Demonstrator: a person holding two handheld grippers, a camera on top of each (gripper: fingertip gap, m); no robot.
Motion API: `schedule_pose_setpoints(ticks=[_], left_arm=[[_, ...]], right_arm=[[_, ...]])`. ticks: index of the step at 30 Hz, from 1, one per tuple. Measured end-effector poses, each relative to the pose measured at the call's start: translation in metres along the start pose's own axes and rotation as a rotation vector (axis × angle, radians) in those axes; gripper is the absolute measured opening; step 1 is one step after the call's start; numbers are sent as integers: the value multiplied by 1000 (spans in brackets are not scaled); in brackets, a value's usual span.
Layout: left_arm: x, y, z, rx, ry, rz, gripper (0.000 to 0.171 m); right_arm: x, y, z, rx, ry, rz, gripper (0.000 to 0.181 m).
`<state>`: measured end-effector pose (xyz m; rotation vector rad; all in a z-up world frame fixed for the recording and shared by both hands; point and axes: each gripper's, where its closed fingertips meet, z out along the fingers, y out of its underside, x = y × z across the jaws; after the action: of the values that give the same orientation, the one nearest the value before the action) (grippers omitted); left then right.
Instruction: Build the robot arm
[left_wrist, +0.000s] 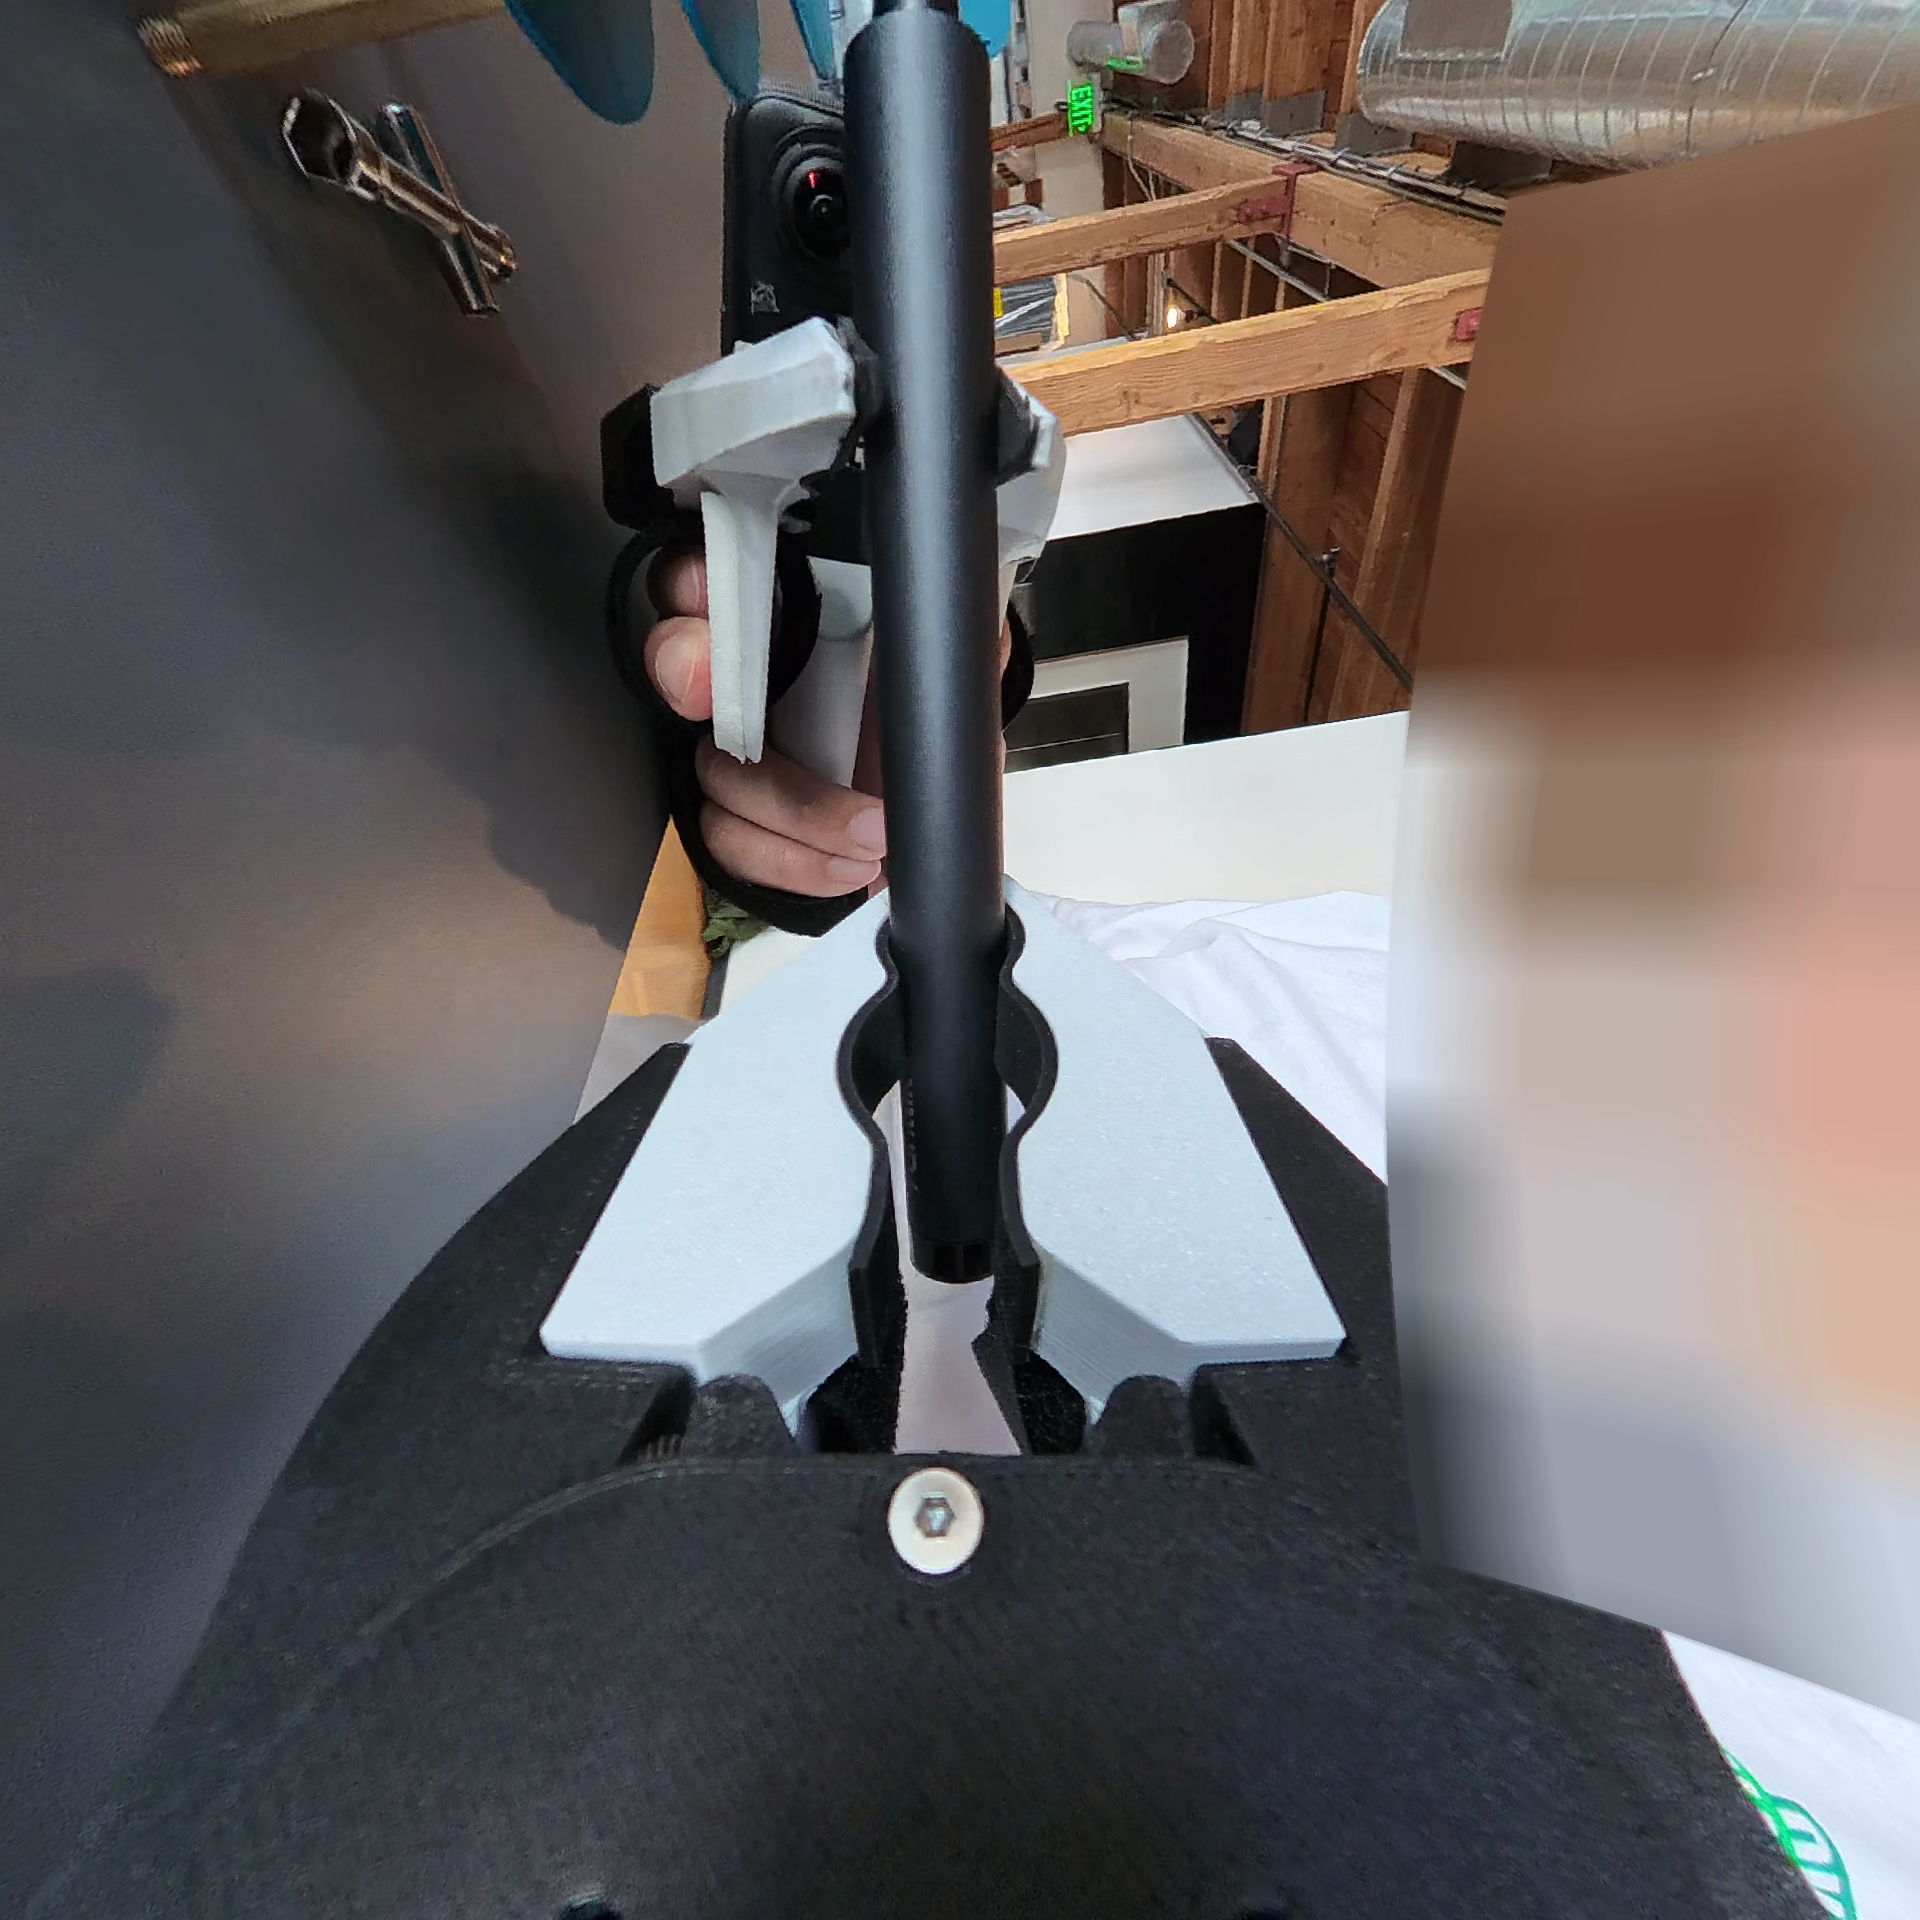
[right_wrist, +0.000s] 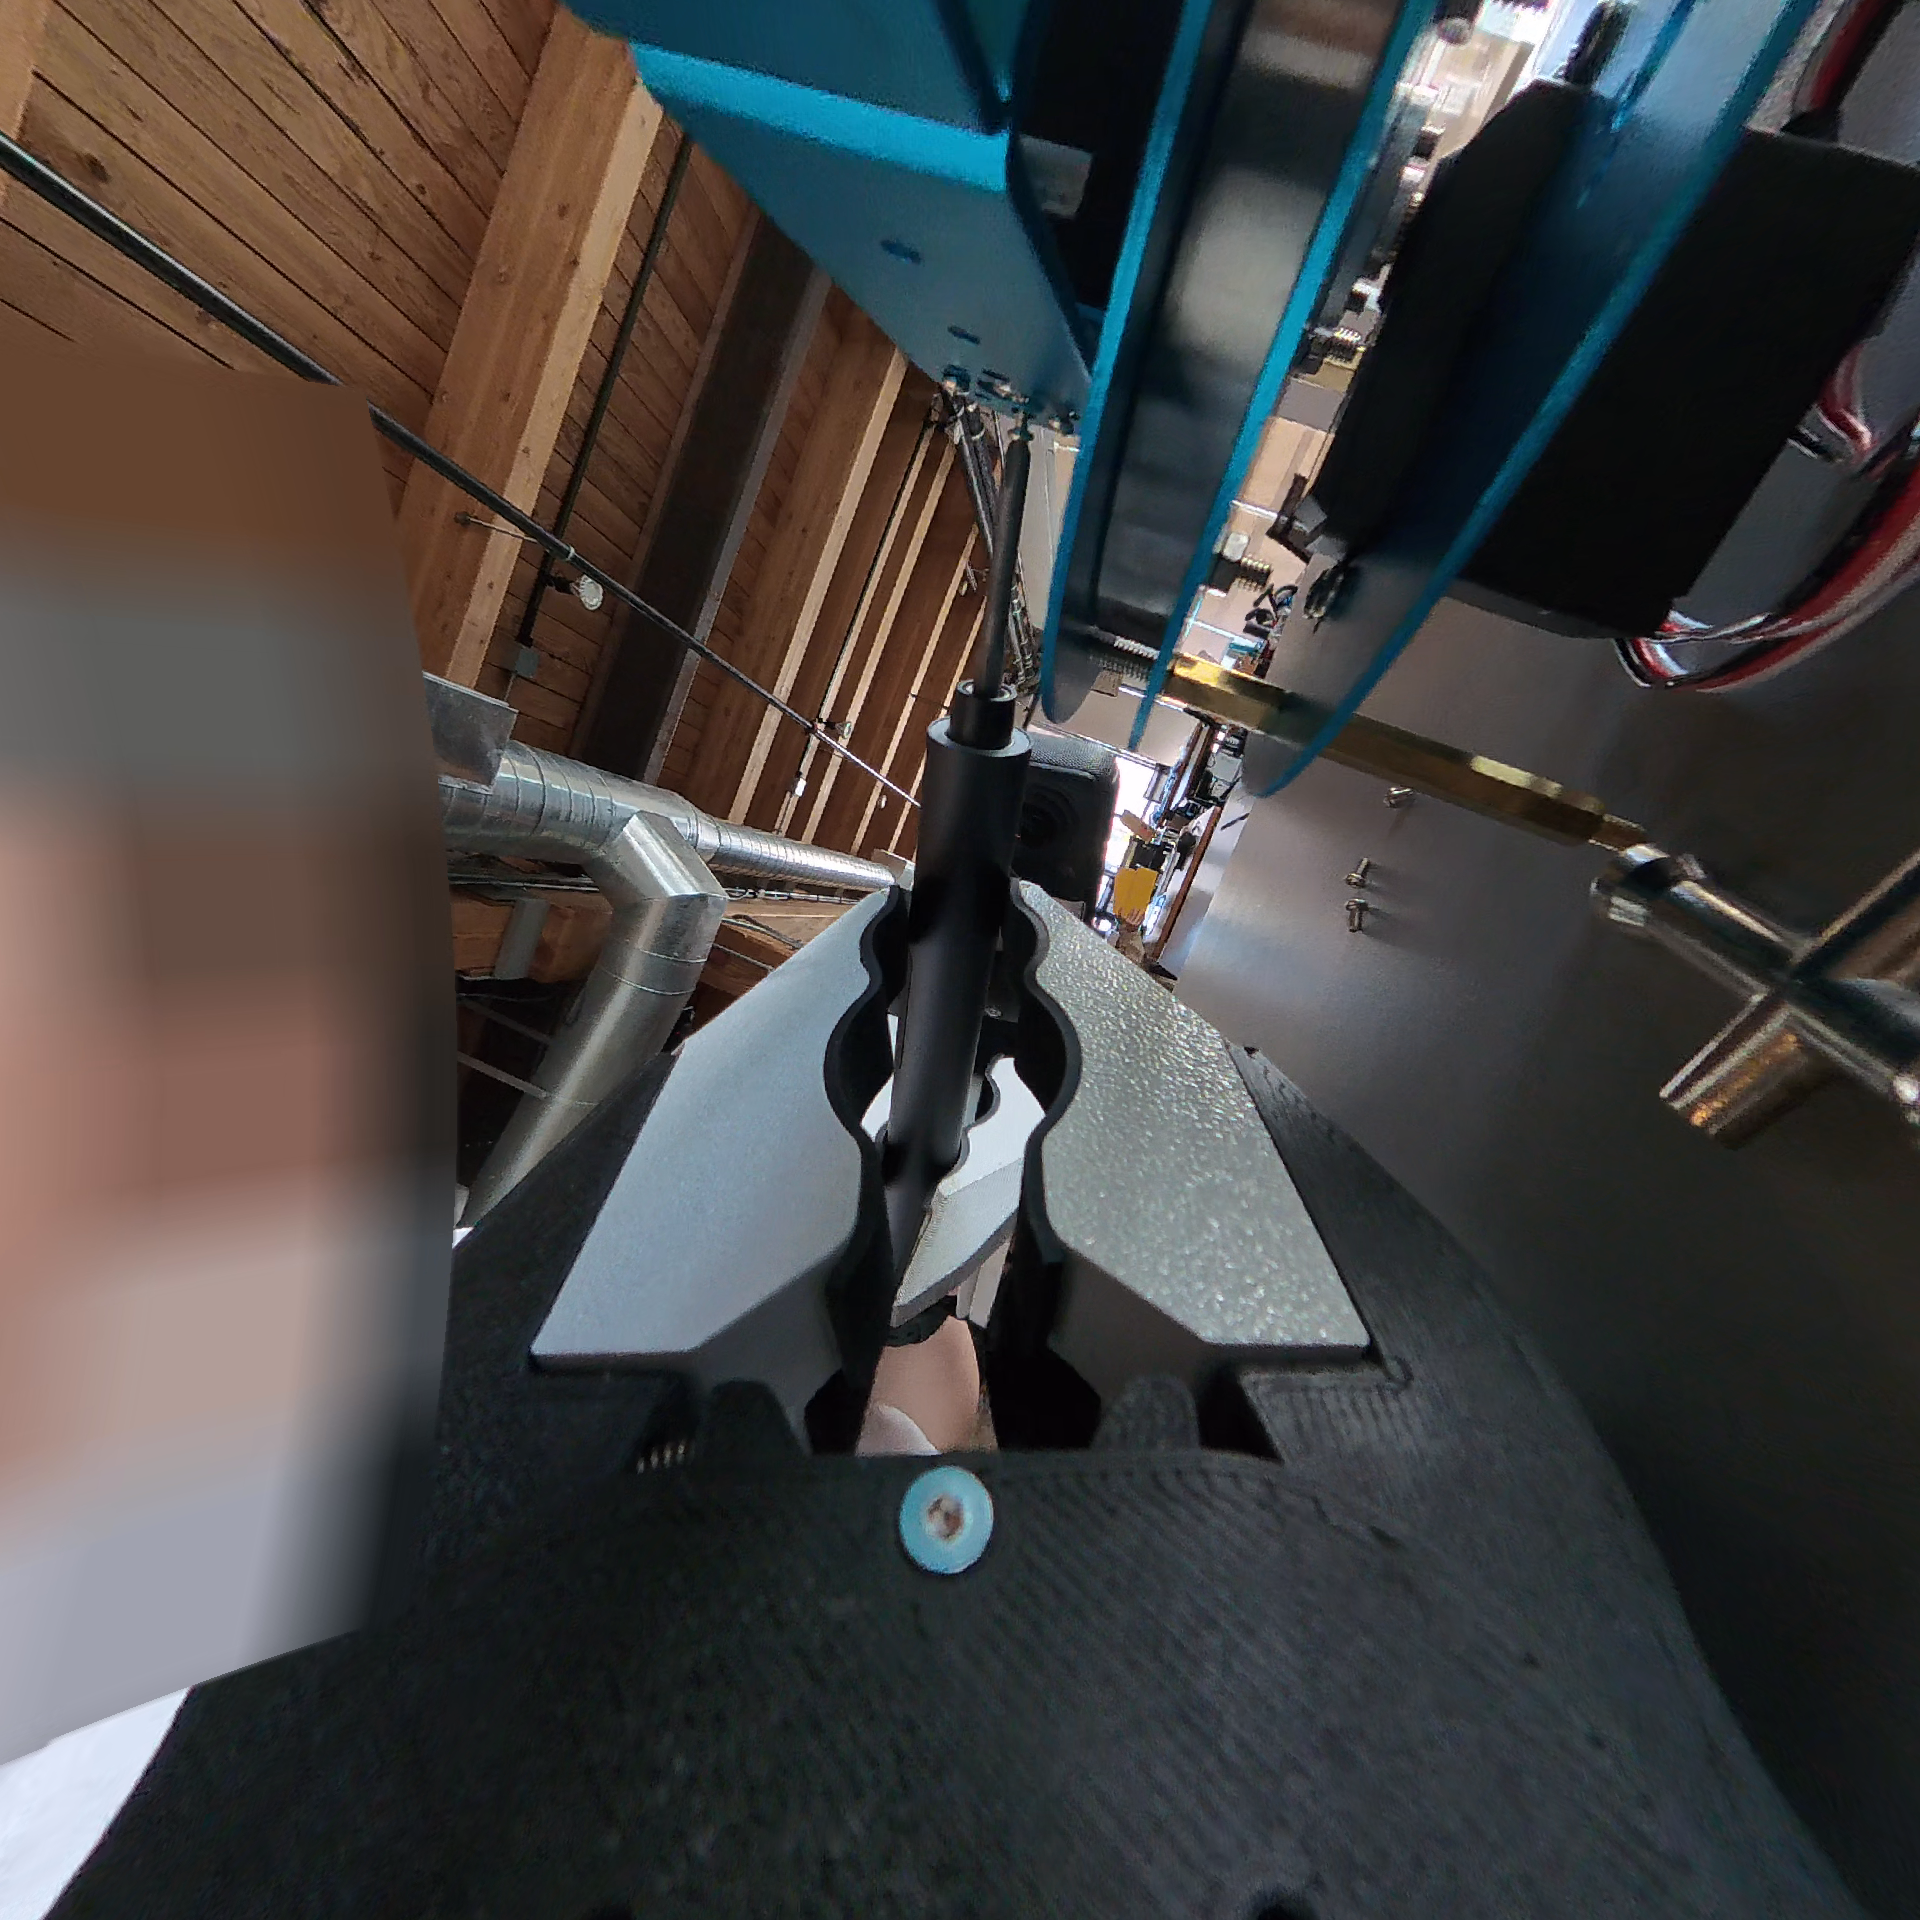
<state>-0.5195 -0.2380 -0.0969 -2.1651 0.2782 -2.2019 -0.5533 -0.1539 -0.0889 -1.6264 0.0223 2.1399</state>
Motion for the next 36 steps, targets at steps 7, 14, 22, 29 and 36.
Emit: schedule_pose_setpoints(ticks=[7, 14, 22, 29, 36], left_arm=[[1, 2, 7, -5, 29, -14, 9], [2, 4, 13, -14, 38, -13, 9], [3, 4, 17, -22, 45, -13, 9], [3, 4, 20, -26, 56, -18, 9], [7, 2, 20, -18, 92, -34, 9]], right_arm=[[0, 0, -4, 0, 13, 0, 16], [-2, 0, -6, 4, 15, -8, 16], [-3, 0, -8, 7, 18, -13, 16], [-3, -1, -9, 12, 5, 0, 16], [-10, 0, -9, 7, -48, -9, 27]])
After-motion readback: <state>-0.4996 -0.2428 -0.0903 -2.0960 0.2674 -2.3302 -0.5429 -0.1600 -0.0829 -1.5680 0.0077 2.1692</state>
